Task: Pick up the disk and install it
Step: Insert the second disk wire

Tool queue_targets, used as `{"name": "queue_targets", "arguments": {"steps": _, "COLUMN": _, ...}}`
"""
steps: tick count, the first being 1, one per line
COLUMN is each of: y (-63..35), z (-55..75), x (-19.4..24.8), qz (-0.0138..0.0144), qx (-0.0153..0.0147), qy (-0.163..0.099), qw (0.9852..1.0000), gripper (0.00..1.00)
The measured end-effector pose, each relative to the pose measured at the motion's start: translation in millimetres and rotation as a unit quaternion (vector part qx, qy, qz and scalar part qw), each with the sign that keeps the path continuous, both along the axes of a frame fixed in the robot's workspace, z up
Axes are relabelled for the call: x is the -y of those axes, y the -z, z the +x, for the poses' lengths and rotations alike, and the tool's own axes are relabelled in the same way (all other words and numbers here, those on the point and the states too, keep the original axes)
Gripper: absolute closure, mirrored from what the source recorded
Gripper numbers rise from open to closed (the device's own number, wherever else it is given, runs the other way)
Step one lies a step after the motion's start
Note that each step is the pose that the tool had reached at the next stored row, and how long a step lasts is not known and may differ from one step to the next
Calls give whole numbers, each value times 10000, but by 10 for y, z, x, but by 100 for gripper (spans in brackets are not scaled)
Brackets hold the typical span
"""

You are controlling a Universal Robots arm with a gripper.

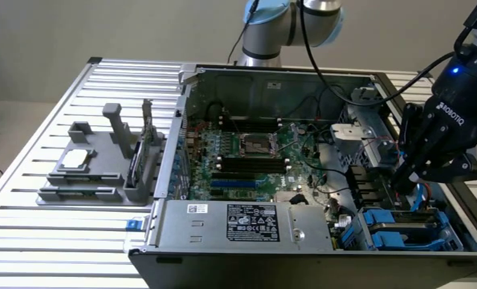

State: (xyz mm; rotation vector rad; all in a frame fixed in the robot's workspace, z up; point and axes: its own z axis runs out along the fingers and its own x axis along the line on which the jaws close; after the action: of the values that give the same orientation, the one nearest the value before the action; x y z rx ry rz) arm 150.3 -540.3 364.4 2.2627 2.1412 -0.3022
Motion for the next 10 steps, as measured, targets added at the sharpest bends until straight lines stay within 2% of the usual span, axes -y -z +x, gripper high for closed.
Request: {"name": "queue_targets", "arguments": {"steps": 10, "y": 1, "z": -8, "x": 11, "qz": 1, "qx": 0, "qy": -2, "qw": 10000, "gripper": 84}}
